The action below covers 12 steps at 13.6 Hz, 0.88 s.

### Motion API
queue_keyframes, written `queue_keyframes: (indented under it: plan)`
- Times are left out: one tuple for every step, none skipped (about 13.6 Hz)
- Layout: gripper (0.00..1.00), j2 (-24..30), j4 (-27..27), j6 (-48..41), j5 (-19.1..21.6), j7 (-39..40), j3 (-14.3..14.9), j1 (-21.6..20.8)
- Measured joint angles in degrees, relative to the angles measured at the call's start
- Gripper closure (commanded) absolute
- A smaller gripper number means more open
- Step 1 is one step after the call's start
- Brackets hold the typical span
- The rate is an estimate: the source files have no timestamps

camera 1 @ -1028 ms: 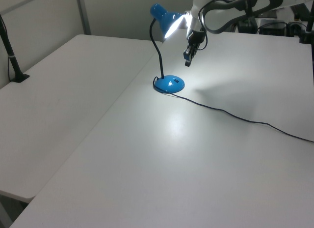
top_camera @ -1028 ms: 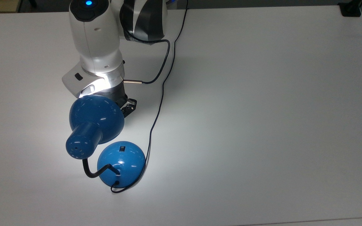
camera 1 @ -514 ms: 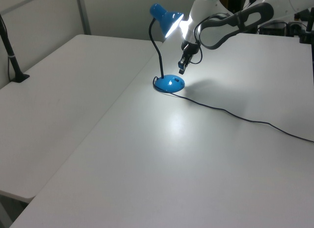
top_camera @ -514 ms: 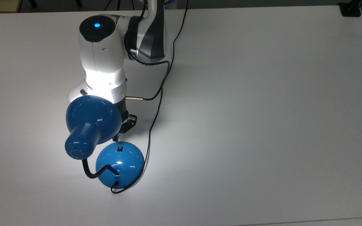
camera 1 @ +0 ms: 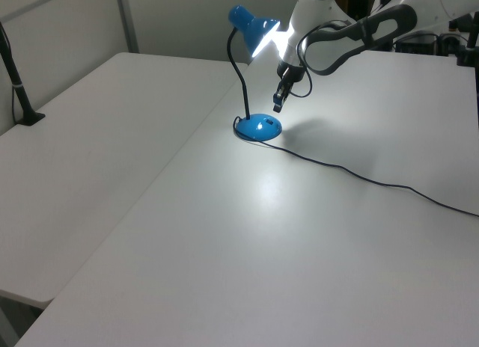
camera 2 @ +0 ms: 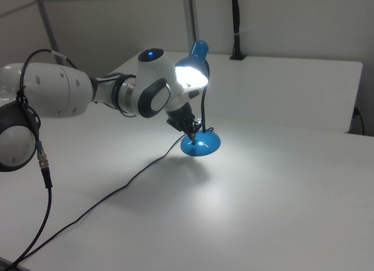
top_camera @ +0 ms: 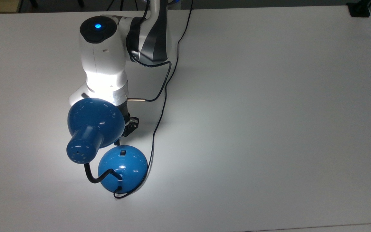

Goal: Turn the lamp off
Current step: 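Lower the gripper onto the switch on the lamp base, then press down on the base switch with the gripper fingers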

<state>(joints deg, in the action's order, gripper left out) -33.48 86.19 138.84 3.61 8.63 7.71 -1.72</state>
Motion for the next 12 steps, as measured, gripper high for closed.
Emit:
queue_keyframes:
  plan:
    - [1.00,-0.08,0.06,0.00,0.01,0.00,-0.03,-0.08]
    - [1.00,-0.17,0.13,0.00,0.01,0.00,-0.06,-0.14]
    - [1.00,-0.31,0.14,0.00,0.01,0.01,-0.06,-0.17]
    - [1.00,-0.39,0.15,0.00,0.02,0.01,-0.06,-0.14]
    - [1.00,-0.47,0.16,0.00,0.02,0.01,-0.06,-0.06]
    - [1.00,-0.52,0.17,0.00,0.02,0.03,-0.04,-0.01]
    - [1.00,-0.64,0.23,0.00,0.02,0.04,-0.04,0.00]
    - [1.00,-0.95,0.24,0.00,0.02,0.04,-0.04,-0.01]
    - [1.00,-1.37,0.25,0.00,0.02,0.04,-0.04,-0.01]
    - [1.00,-1.82,0.25,0.00,0.02,0.04,-0.04,-0.02]
    - [1.00,-2.10,0.24,0.00,0.02,0.04,-0.04,-0.04]
    - [1.00,-2.45,0.24,0.43,0.02,0.04,-0.05,-0.07]
